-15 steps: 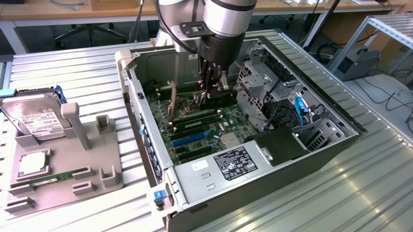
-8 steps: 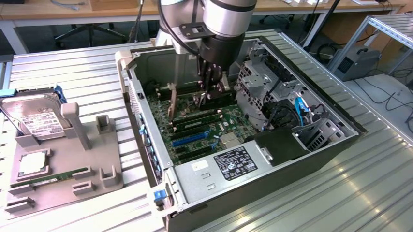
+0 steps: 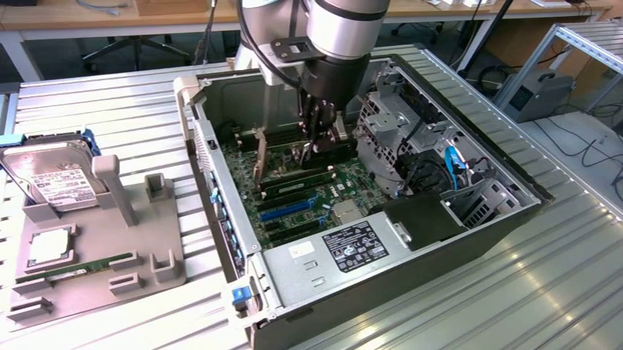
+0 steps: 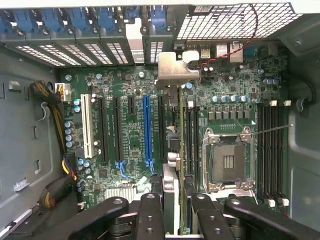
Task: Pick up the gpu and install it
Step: 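Insert the gpu into the slot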
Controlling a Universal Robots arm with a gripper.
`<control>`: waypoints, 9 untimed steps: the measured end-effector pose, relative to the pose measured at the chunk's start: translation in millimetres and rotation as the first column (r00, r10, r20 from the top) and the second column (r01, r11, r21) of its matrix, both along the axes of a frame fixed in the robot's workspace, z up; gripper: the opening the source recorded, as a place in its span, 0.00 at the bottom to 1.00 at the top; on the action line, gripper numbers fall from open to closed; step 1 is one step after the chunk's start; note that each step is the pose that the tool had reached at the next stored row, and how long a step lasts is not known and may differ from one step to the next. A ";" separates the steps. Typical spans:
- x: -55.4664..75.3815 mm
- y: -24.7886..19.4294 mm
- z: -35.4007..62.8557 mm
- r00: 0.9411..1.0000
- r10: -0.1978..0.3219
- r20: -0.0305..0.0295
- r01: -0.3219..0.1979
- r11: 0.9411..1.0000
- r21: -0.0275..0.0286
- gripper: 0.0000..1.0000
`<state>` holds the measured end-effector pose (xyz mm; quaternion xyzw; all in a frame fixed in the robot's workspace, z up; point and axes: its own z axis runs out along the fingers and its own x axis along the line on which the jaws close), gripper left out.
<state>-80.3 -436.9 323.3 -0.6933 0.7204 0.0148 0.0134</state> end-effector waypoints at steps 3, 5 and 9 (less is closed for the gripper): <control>0.0 -0.7 -0.4 1.000 0.000 0.000 0.000 1.000 0.000 0.27; 0.0 -1.0 -0.7 1.000 0.000 0.000 0.000 1.000 0.000 0.27; 0.0 -1.6 -2.0 1.000 0.000 0.000 0.000 1.000 0.000 0.27</control>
